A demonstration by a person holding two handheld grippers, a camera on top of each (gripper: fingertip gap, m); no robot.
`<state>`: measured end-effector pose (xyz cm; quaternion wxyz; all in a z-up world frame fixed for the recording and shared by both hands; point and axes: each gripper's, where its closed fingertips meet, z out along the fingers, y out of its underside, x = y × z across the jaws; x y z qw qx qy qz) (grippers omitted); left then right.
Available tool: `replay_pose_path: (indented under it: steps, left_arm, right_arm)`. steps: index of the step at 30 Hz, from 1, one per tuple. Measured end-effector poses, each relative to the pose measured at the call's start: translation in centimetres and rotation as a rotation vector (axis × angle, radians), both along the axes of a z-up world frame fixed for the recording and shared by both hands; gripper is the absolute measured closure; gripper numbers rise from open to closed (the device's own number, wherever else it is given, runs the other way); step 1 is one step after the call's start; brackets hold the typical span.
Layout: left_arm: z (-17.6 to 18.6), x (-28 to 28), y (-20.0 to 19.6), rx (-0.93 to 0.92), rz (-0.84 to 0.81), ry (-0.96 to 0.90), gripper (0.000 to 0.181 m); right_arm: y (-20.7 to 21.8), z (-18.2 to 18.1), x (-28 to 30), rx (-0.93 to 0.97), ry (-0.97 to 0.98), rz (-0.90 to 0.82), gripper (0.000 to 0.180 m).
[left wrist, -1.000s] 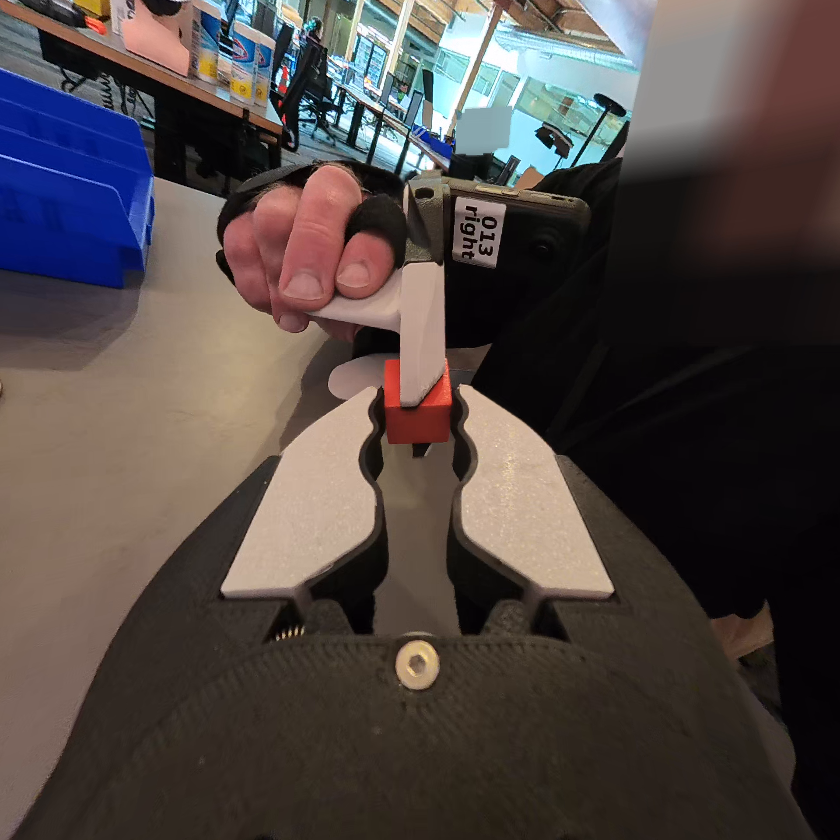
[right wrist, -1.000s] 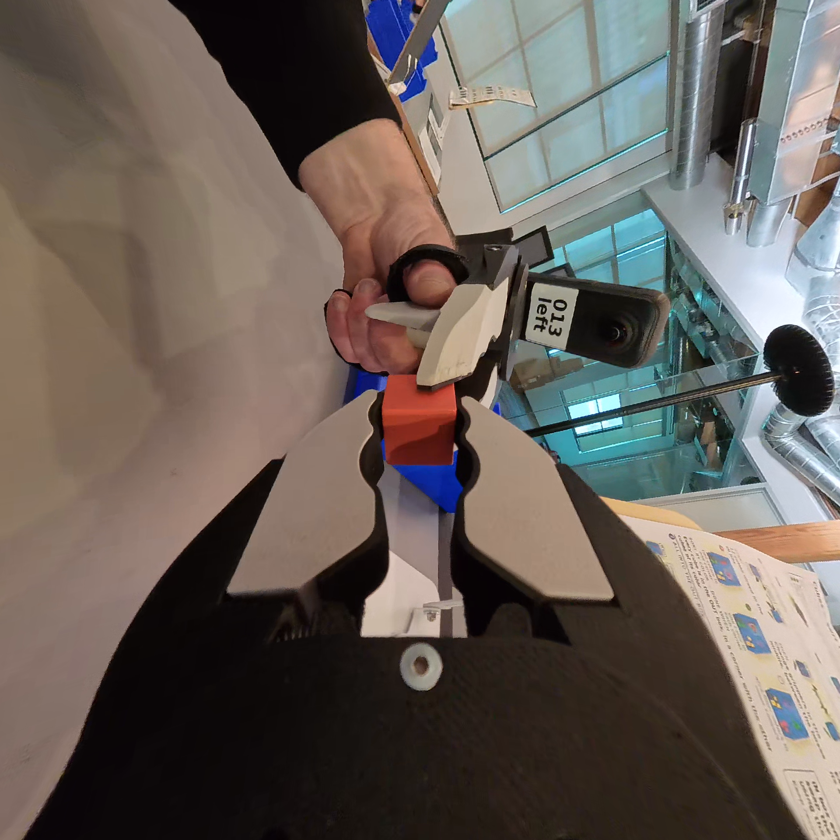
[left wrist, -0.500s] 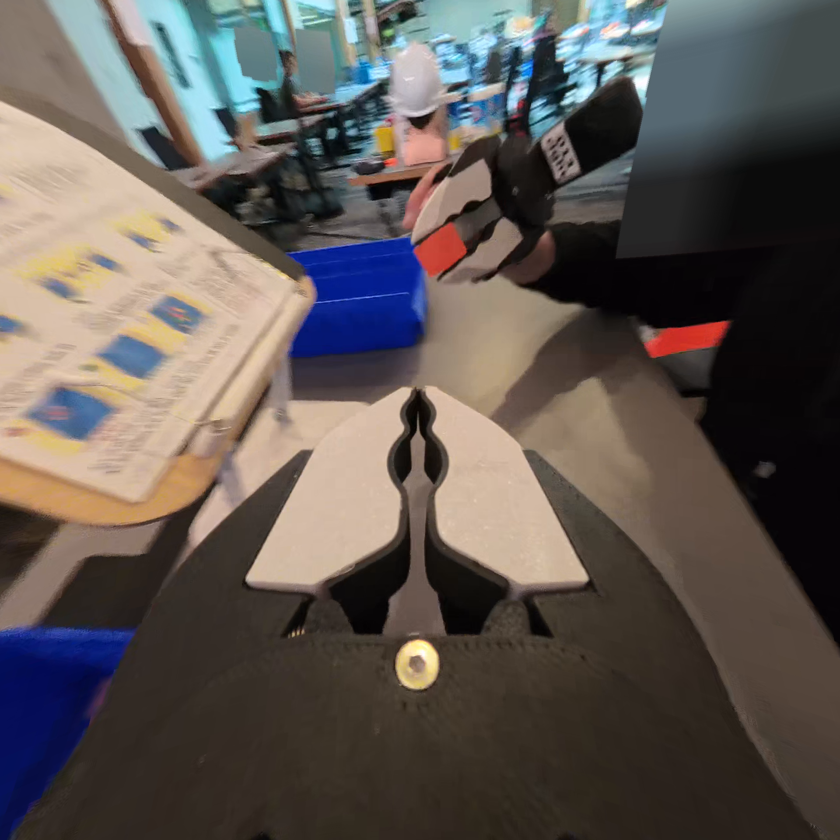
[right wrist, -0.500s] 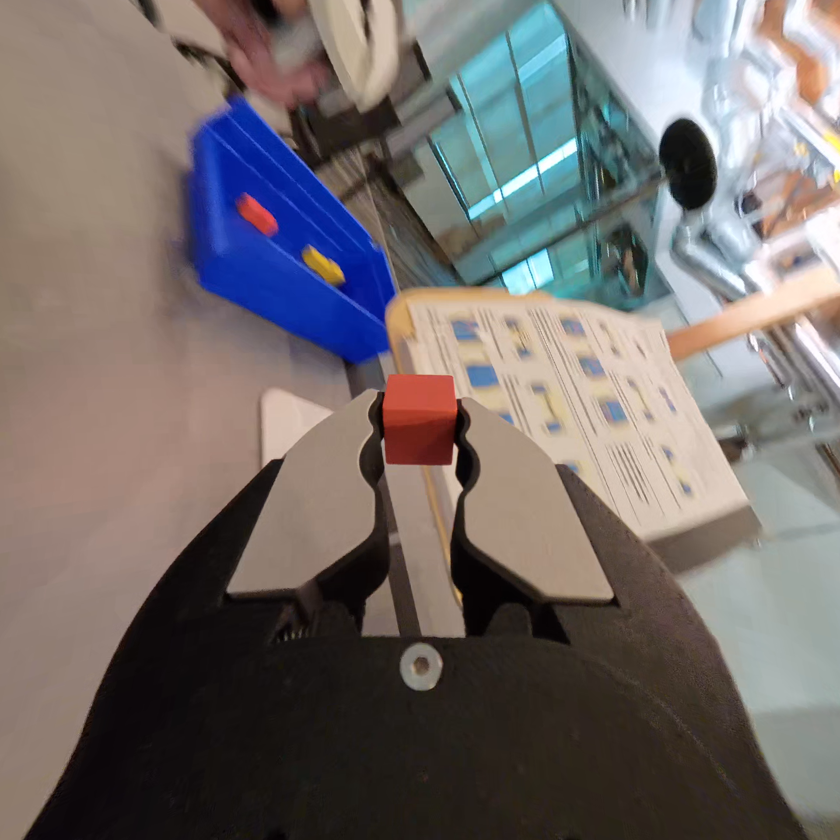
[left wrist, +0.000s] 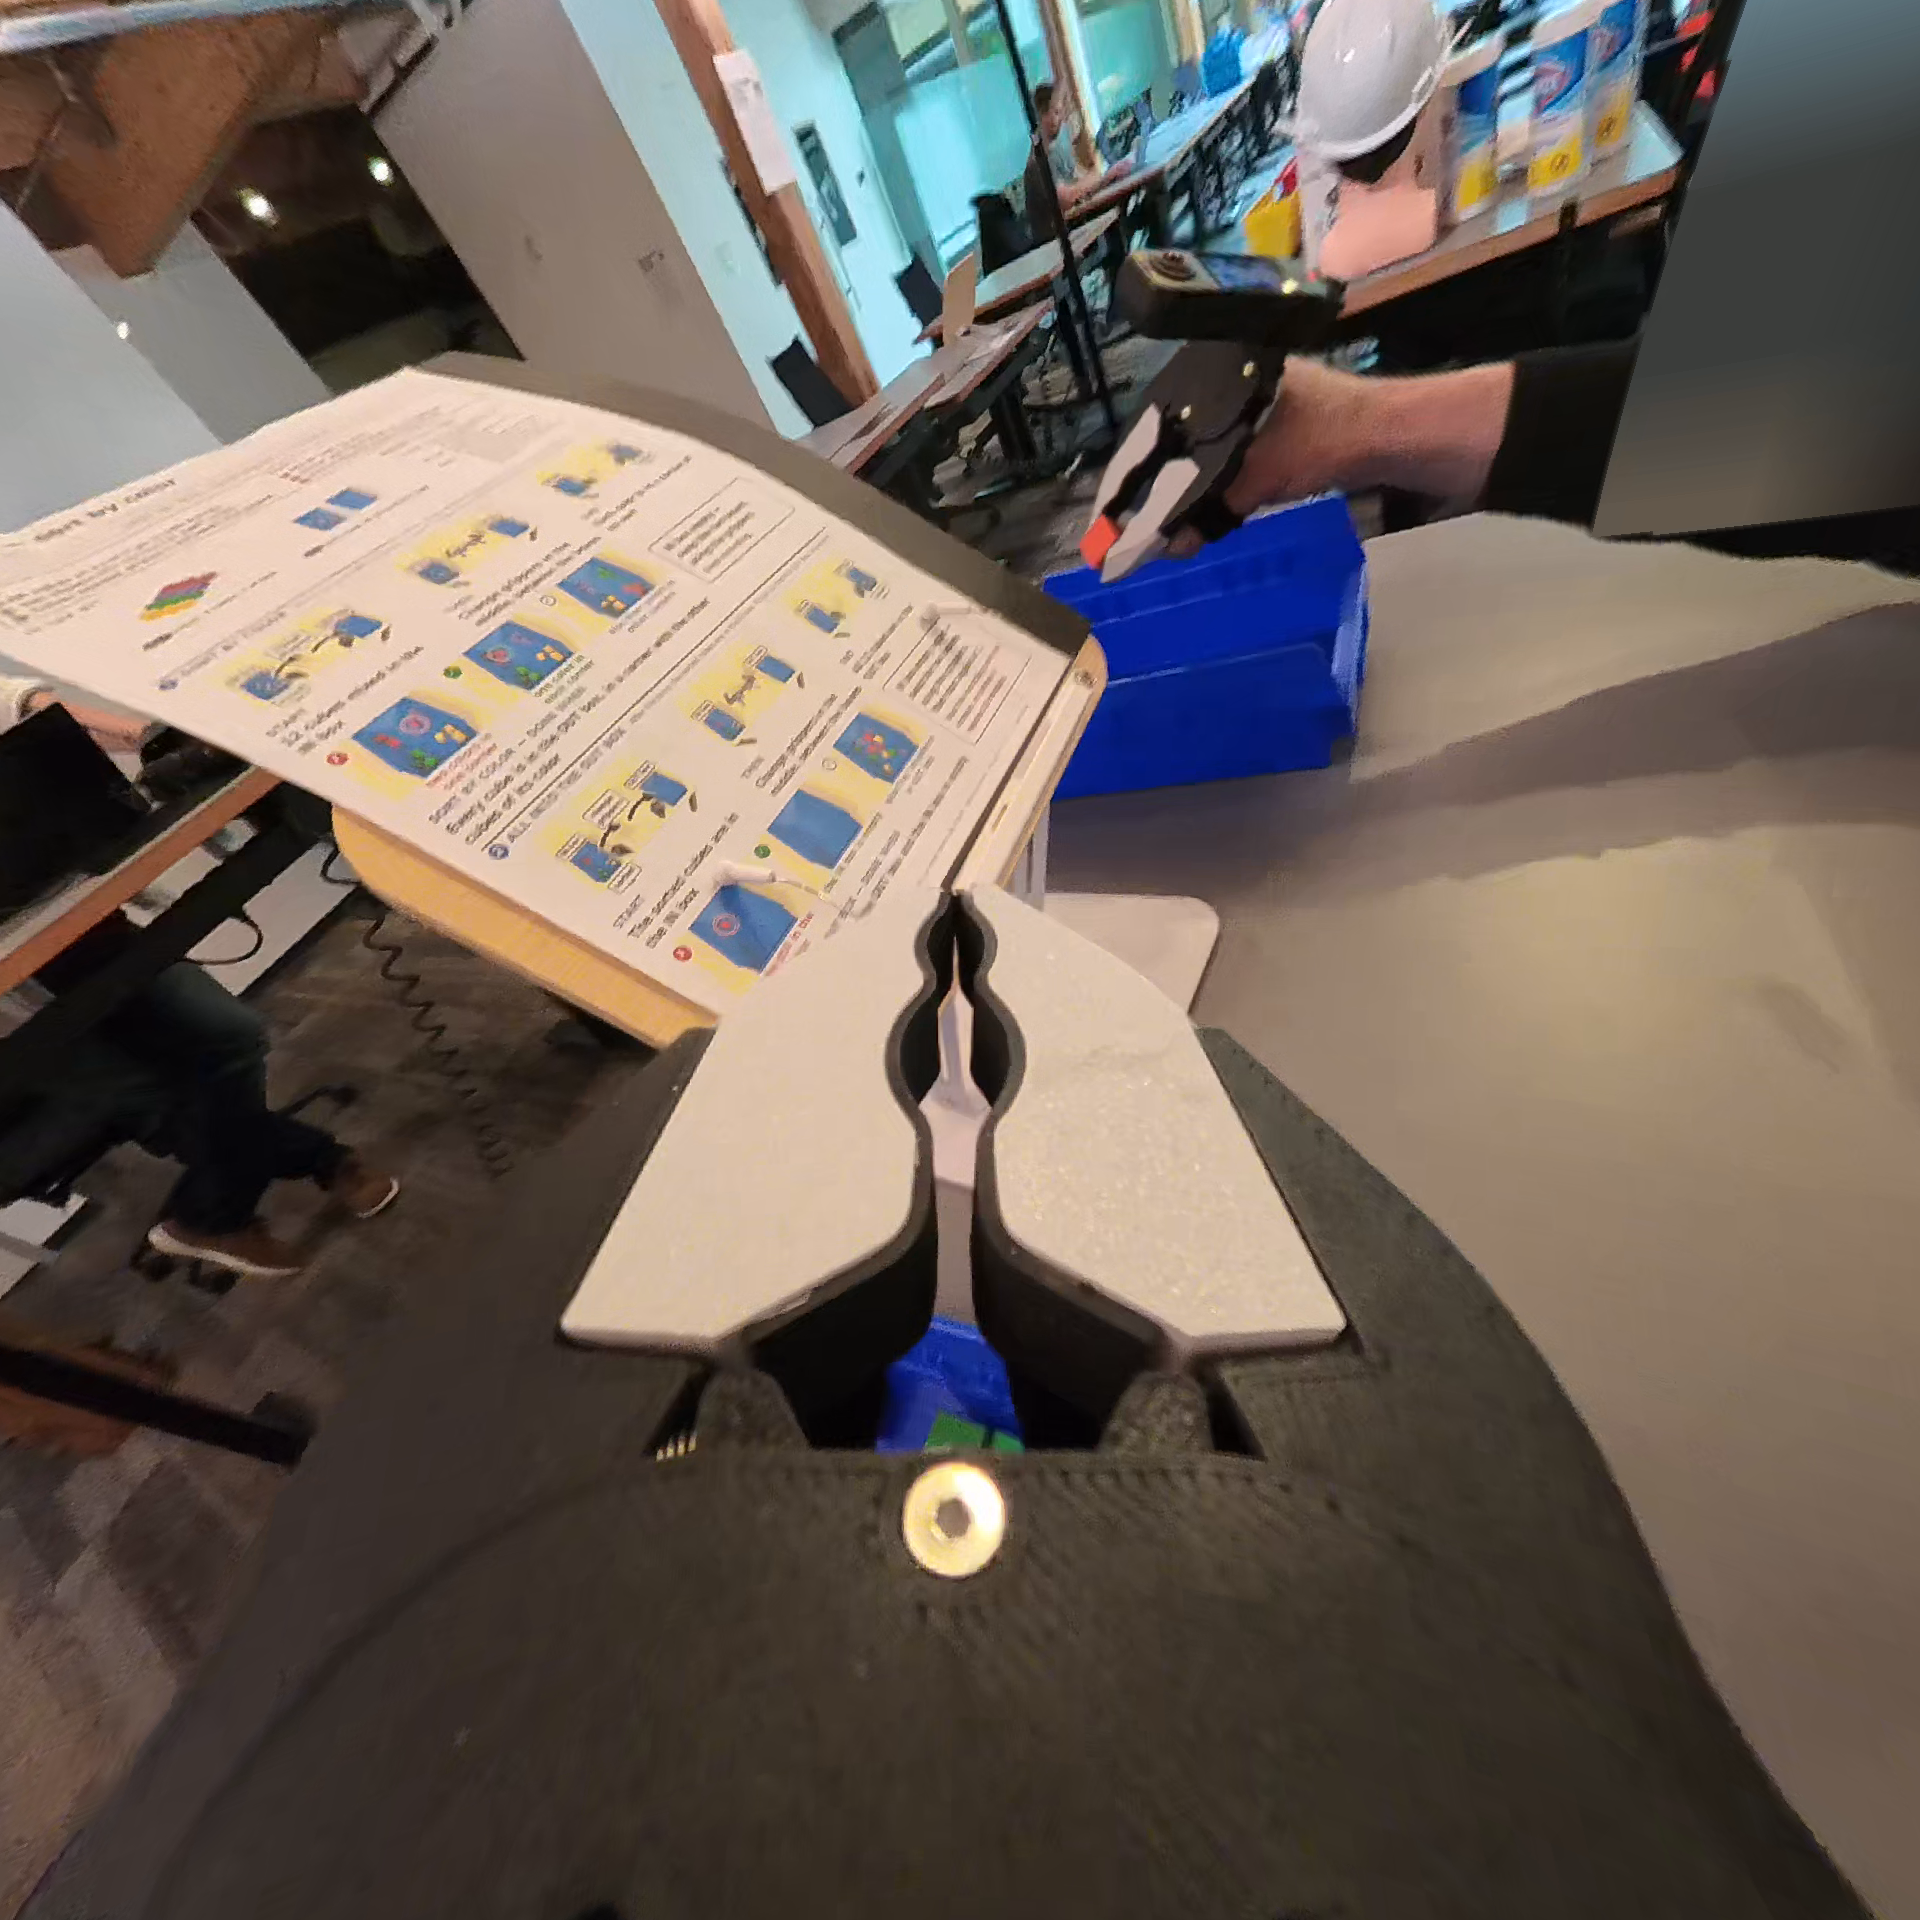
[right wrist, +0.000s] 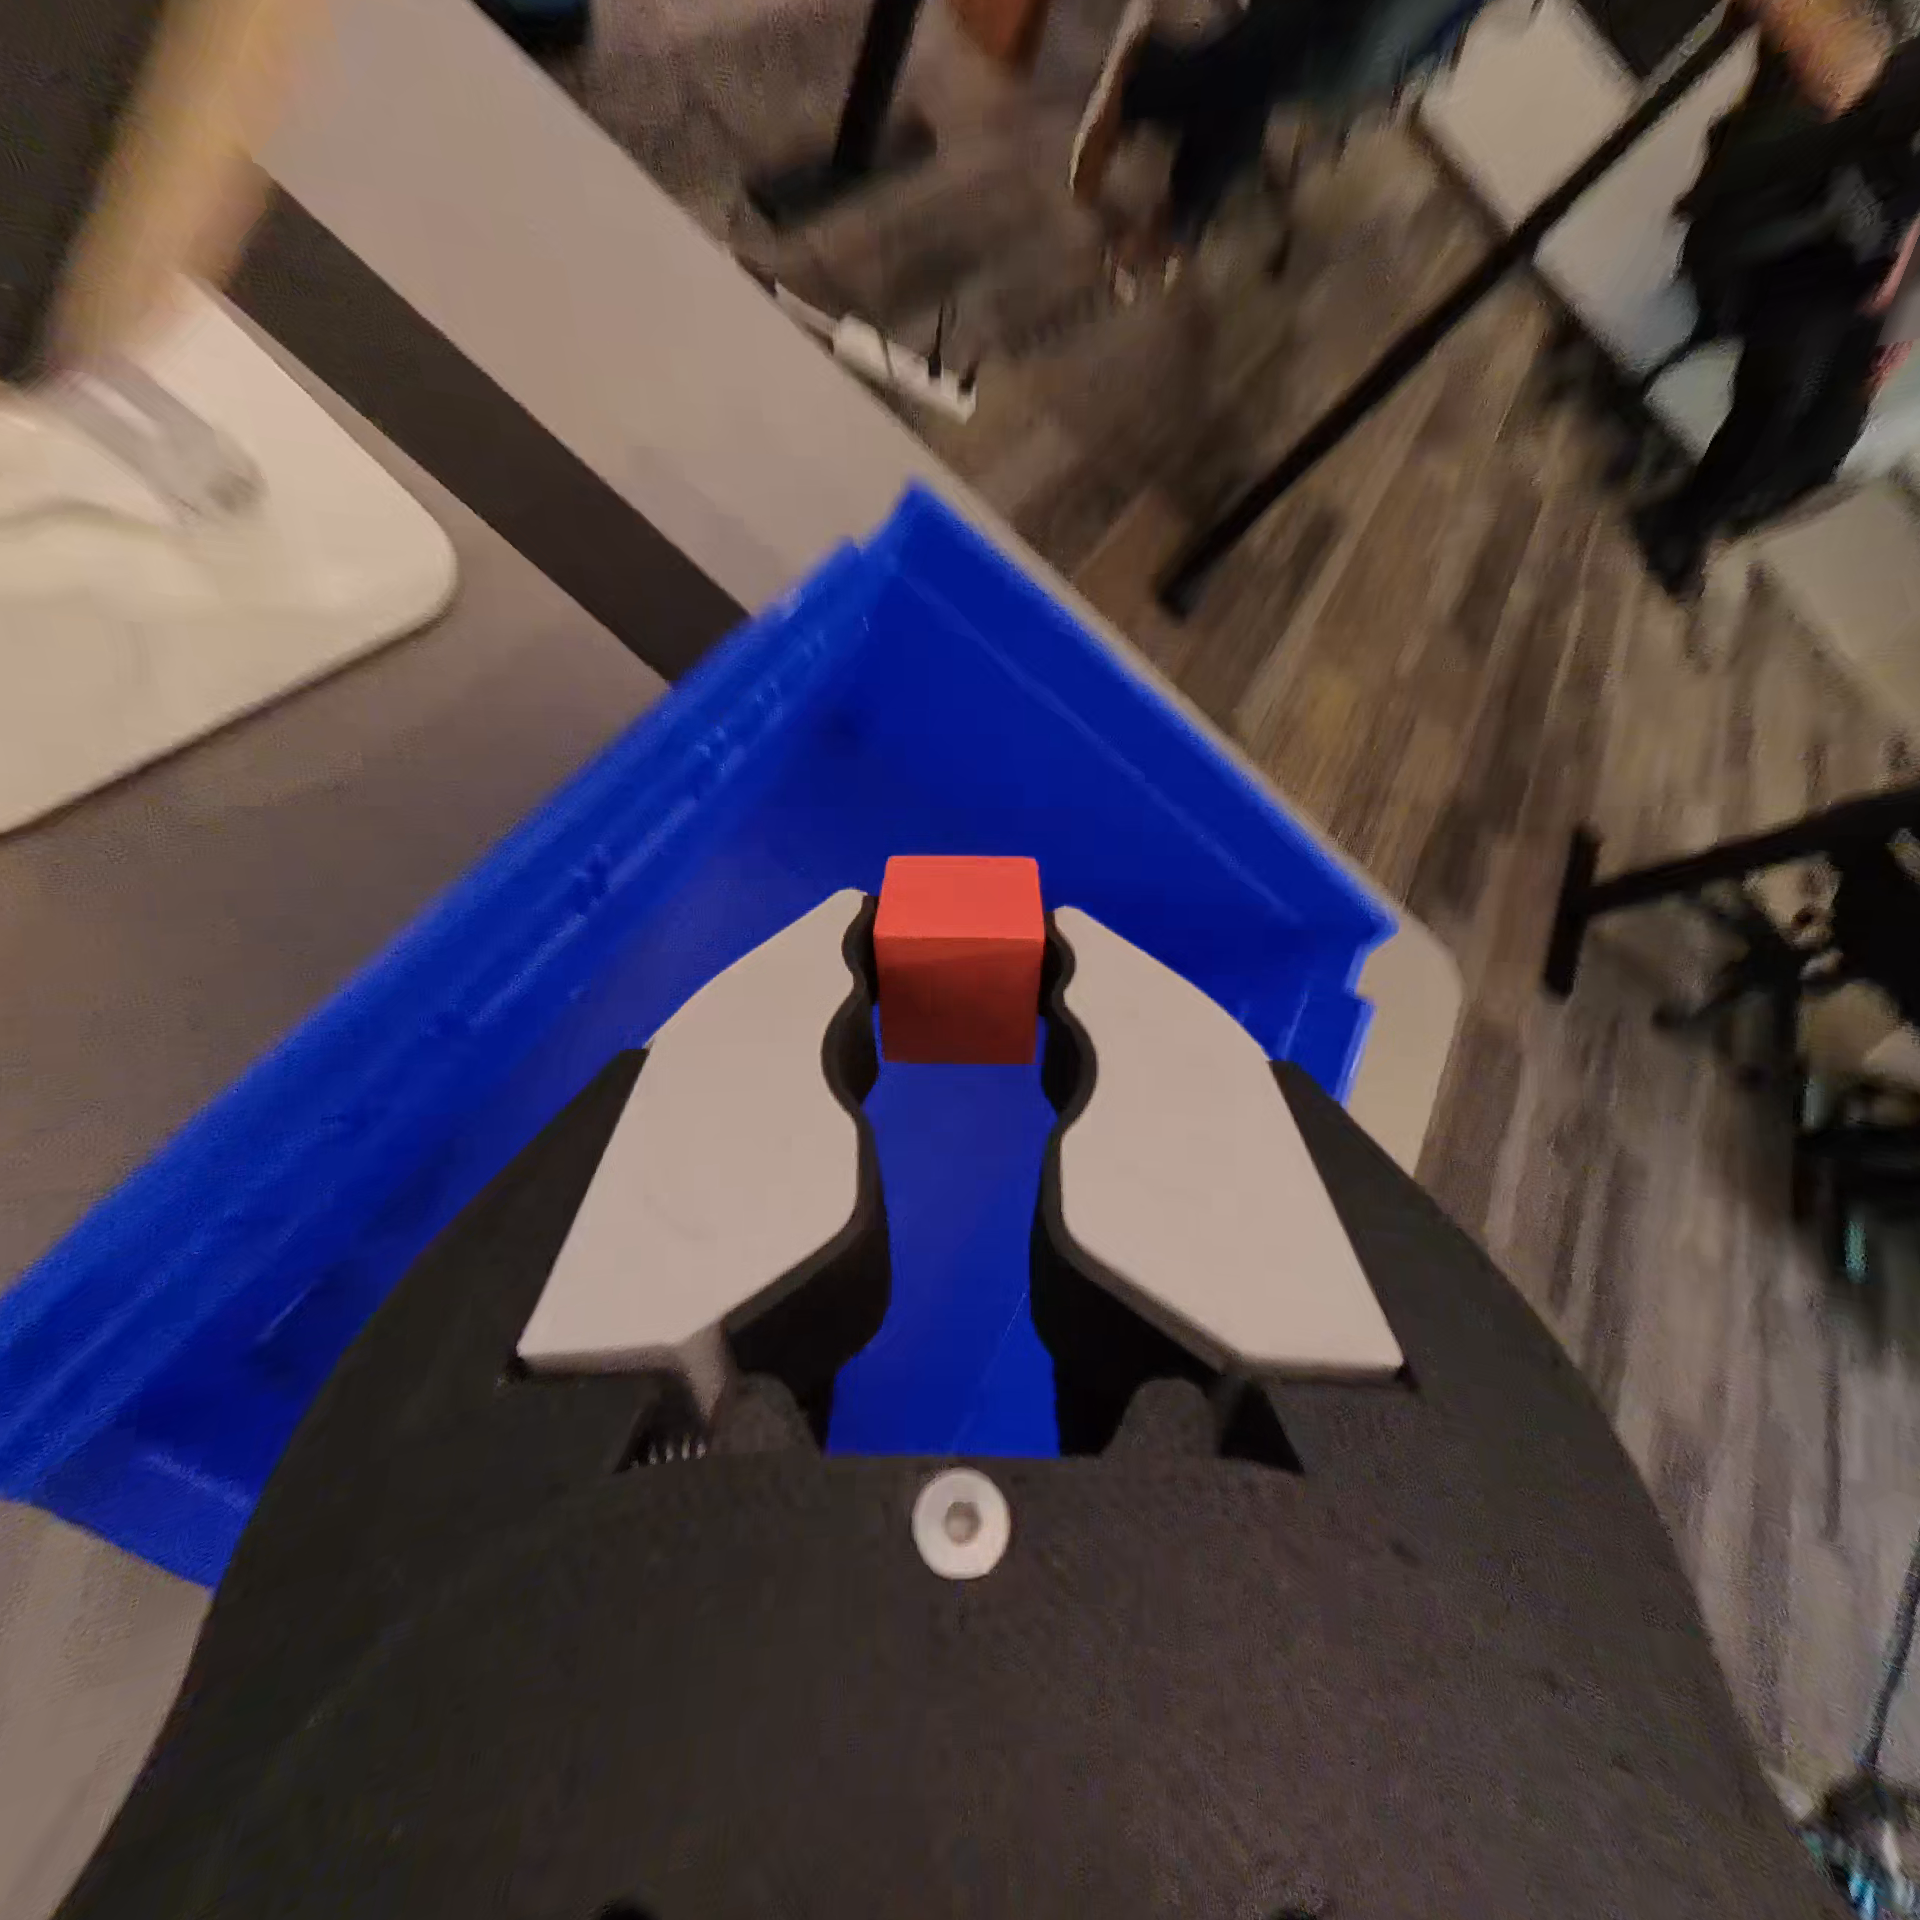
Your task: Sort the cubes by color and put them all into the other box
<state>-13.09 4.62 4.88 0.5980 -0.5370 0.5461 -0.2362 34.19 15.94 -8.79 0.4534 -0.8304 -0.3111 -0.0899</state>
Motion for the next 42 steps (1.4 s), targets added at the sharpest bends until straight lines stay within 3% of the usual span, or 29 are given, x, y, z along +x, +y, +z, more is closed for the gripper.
replay_pose_path:
  steps: [7,10,16,21,27,33,42]
  left_arm:
    - [-1.3,-0.8,0.8,-0.024,0.043,0.059,0.181]
    - [-1.6,-0.8,0.8,-0.034,0.040,0.072,0.181]
    - [-2.2,-0.5,1.0,-0.041,0.054,0.108,0.181]
    - [-2.2,-0.5,1.5,-0.037,0.090,0.106,0.181]
    - [-2.5,-1.3,2.1,-0.042,0.120,0.109,0.181]
    - [-3.3,-2.4,3.4,-0.044,0.176,0.141,0.181]
    - [-4.2,-4.7,5.0,-0.069,0.251,0.170,0.181]
  right_arm:
    - [1.9,-7.1,3.2,-0.291,0.082,-0.150,0.150]
    - [2.4,-8.4,4.0,-0.341,0.060,-0.184,0.129]
    - [2.1,-4.5,2.9,-0.218,0.119,-0.148,0.130]
    - [-0.2,0.0,0.4,-0.077,0.175,-0.076,0.138]
    - [-2.7,2.8,-2.9,0.000,0.195,-0.006,0.139]
    - [-4.4,6.3,-5.9,0.118,0.160,0.071,0.156]
    - [-5.7,7.0,-9.4,0.132,0.097,0.161,0.163]
